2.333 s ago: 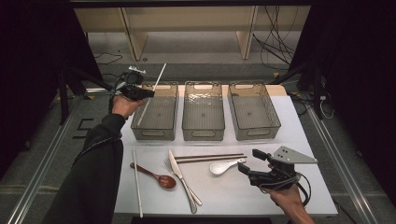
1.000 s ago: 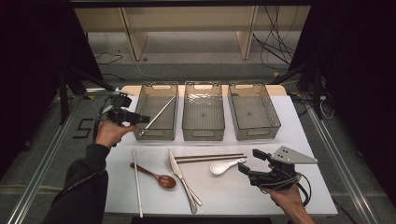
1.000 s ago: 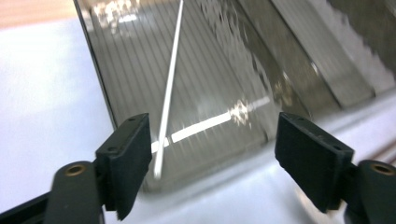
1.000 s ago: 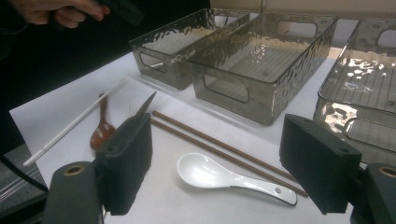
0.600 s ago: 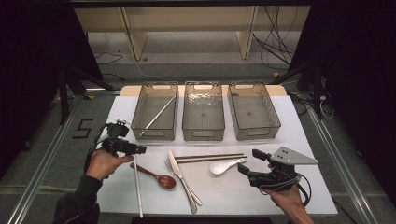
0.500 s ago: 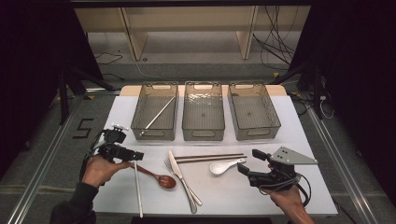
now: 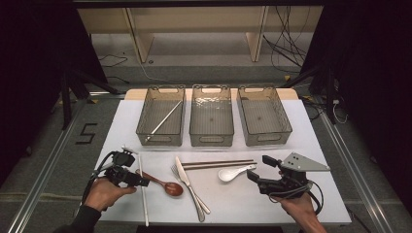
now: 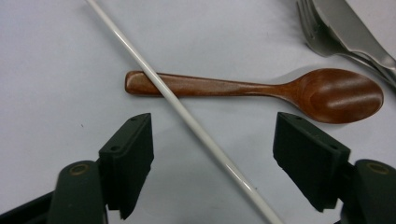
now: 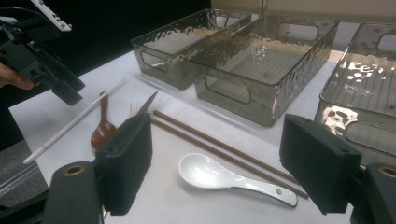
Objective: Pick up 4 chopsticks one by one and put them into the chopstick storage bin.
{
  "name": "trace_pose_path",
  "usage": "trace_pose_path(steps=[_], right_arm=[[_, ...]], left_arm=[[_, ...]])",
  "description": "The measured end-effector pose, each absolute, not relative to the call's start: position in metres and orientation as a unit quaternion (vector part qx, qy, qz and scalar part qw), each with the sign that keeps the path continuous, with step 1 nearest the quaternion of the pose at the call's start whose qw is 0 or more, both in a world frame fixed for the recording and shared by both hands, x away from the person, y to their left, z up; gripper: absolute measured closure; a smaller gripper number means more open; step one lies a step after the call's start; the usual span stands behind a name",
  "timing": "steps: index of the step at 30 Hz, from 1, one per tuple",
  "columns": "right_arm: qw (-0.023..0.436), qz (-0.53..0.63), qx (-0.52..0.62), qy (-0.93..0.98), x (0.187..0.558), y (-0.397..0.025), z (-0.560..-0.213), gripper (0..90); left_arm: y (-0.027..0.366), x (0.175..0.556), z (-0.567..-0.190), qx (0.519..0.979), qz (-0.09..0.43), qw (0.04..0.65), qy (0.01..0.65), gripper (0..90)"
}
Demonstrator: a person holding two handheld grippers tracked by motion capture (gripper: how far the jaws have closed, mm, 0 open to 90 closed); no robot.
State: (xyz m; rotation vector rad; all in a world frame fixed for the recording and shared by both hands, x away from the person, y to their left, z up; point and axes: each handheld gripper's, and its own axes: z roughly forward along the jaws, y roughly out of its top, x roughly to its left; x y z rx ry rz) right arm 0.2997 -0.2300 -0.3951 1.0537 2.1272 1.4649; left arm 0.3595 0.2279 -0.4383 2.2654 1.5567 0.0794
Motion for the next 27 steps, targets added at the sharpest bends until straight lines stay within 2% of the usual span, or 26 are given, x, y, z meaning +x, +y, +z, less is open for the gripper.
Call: trace_pose_path(steps=[14, 27], right_arm=[[0.177, 0.516, 0.372, 0.751, 0.3, -0.23, -0.395, 26.4], [0.175, 0.518, 0.371, 0.751, 0.3, -0.23, -0.395, 26.4]], left_arm=[[0.221, 0.36, -0.457, 0.828, 0.007, 0.157, 0.538, 47.1], [0.216, 0.361, -0.462, 0.837, 0.004, 0.144, 0.528, 52.7]])
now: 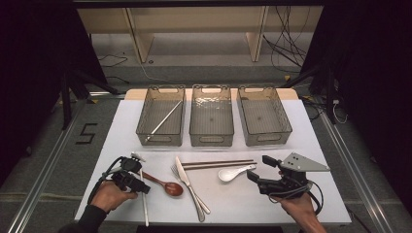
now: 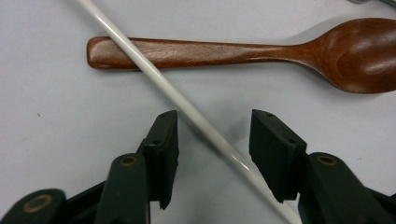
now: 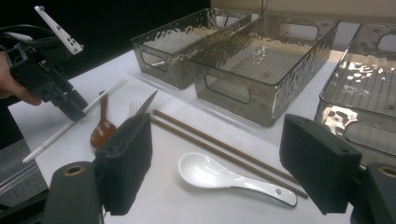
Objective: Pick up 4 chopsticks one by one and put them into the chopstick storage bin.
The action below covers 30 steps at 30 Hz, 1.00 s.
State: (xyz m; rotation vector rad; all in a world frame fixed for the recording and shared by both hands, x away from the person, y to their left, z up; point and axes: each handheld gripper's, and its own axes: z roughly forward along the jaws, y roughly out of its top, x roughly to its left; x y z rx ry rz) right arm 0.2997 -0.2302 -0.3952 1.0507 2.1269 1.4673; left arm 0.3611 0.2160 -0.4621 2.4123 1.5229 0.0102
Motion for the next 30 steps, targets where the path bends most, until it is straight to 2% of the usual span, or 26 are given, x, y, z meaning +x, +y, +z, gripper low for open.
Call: trace_pose_path(steps=[17, 24, 30], right_arm=[[0.176, 0.518, 0.37, 0.751, 0.299, -0.23, -0.395, 26.4], [0.176, 0.519, 0.371, 0.75, 0.3, -0.23, -0.395, 26.4], [0.175, 0.519, 0.371, 0.749, 0.3, -0.23, -0.395, 26.4]], left_arm=[[0.215, 0.361, -0.465, 0.848, 0.027, 0.127, 0.514, 70.4], [0.221, 0.362, -0.465, 0.84, 0.022, 0.135, 0.526, 79.6], [0.223, 0.363, -0.465, 0.841, 0.021, 0.135, 0.524, 83.6]])
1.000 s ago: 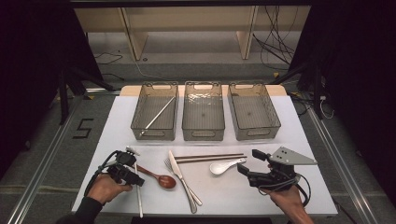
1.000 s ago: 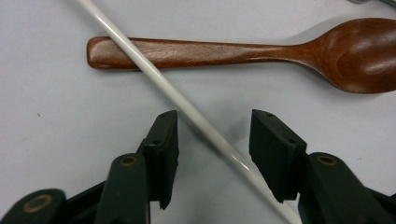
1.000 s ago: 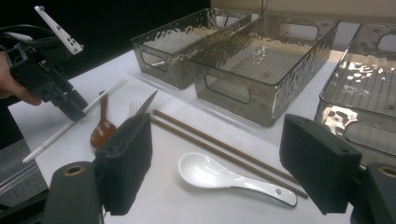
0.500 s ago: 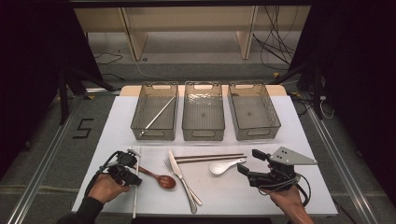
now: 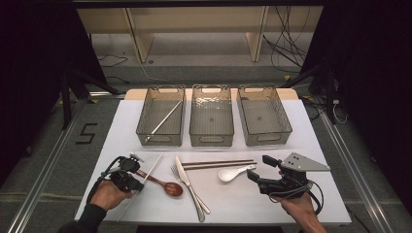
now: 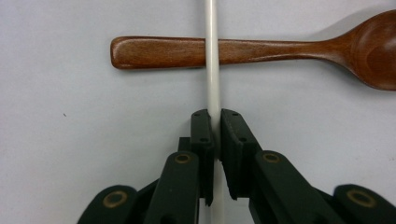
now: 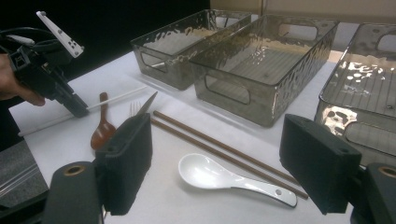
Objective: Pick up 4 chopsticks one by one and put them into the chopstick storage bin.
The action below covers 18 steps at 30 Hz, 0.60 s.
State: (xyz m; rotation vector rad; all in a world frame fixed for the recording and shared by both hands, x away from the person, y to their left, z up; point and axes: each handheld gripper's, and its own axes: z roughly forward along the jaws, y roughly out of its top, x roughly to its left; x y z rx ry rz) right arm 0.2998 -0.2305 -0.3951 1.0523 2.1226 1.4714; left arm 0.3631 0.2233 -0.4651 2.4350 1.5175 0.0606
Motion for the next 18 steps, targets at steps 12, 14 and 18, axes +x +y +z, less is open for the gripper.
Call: trace_pose_path(steps=[12, 14, 18], right_arm=[[0.175, 0.52, 0.372, 0.749, 0.3, -0.231, -0.395, 26.4], [0.175, 0.519, 0.372, 0.749, 0.299, -0.231, -0.394, 26.4], [0.176, 0.519, 0.371, 0.75, 0.3, -0.23, -0.395, 26.4]], left_arm=[[0.228, 0.362, -0.456, 0.847, 0.03, 0.15, 0.51, 84.5], [0.229, 0.361, -0.45, 0.847, 0.03, 0.16, 0.506, 84.4], [0.229, 0.357, -0.438, 0.849, 0.035, 0.187, 0.494, 84.4]])
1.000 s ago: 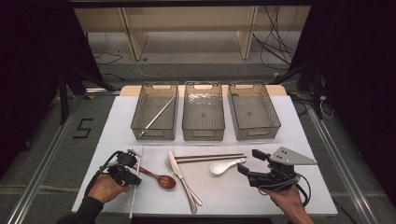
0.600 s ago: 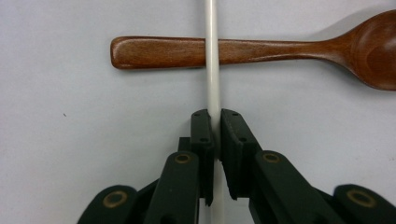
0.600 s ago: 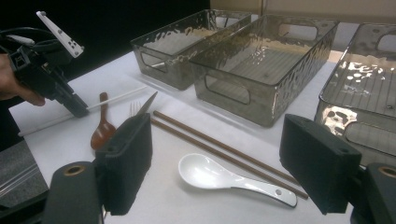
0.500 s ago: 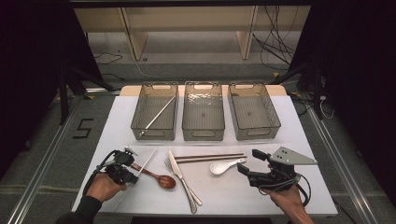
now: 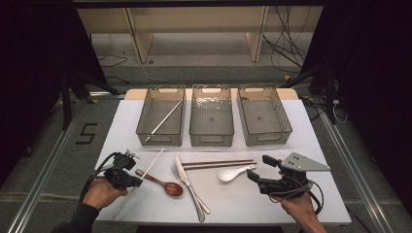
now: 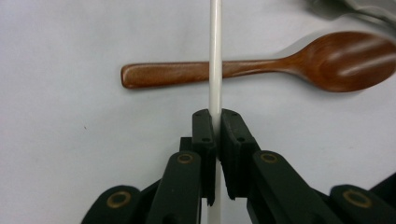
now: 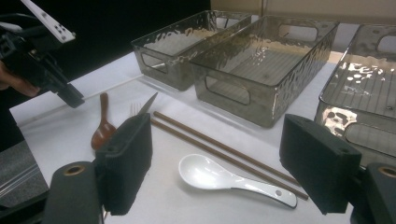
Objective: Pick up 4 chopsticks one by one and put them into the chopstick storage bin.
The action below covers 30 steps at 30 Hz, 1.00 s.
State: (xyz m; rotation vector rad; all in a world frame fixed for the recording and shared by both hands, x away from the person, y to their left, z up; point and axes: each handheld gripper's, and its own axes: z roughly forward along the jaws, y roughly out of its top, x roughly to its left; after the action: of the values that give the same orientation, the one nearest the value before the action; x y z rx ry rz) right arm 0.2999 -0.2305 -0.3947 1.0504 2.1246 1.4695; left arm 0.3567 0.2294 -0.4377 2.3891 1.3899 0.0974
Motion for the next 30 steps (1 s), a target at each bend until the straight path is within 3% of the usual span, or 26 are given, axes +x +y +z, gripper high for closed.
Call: trace_pose_path(steps=[11, 30], right_arm=[[0.176, 0.518, 0.373, 0.749, 0.301, -0.231, -0.396, 26.4], [0.174, 0.518, 0.376, 0.748, 0.301, -0.233, -0.396, 26.4]], left_arm=[[0.216, 0.365, -0.4, 0.848, 0.055, 0.264, 0.456, 84.4], [0.196, 0.431, -0.345, 0.831, 0.112, 0.335, 0.429, 84.4]])
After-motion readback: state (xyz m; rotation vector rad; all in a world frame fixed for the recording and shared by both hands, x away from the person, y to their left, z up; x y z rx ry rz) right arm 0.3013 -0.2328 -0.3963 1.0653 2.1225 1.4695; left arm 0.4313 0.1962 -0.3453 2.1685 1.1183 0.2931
